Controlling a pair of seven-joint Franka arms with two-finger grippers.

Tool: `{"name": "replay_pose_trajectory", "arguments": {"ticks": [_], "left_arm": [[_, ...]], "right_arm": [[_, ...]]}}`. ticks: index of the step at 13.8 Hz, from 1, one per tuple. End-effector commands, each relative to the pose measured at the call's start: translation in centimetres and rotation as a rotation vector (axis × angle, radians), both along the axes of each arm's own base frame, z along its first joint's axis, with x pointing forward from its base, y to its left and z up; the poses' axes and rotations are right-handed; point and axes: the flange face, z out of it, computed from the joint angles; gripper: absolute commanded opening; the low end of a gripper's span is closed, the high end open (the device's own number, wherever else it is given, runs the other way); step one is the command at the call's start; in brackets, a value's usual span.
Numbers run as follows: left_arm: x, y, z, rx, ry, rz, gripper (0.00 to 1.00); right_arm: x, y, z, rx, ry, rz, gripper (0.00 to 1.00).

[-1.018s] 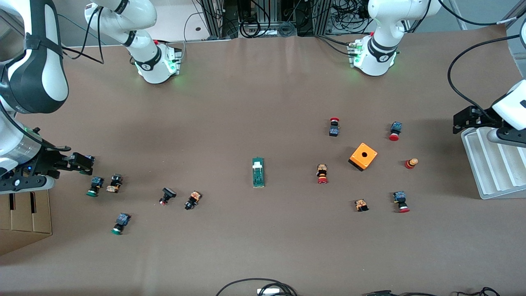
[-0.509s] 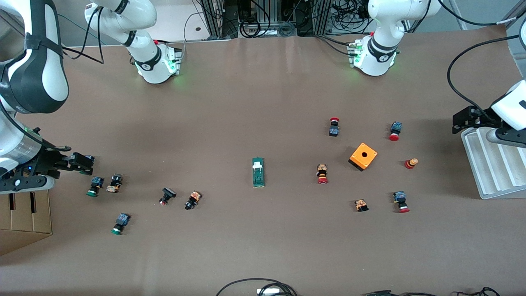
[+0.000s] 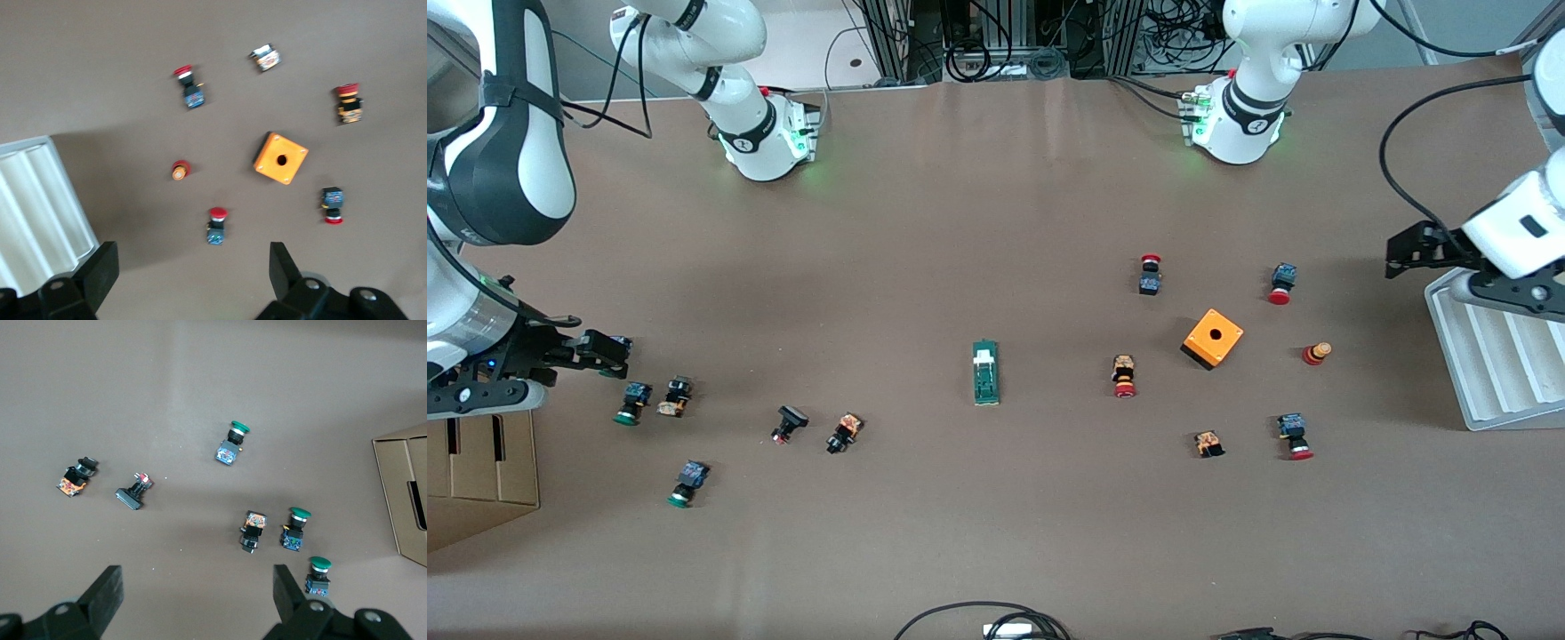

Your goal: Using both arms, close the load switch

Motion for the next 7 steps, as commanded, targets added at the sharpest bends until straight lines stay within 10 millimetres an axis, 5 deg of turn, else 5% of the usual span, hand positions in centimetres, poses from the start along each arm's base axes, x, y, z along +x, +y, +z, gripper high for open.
{"name": "replay_pose_trajectory", "arguments": {"ticks": [1, 7], "left_arm": [[0.2, -3.2, 0.7, -0.025, 0.004, -0.041, 1.00], [-0.2, -12.7, 0.2, -0.027, -0.033, -0.001, 1.00]], "right_arm": [[0.4, 0.0, 0.3, 0.018, -0.002, 0.003, 1.00], [0.4, 0.0, 0.3, 0.018, -0.002, 0.003, 1.00]]}}
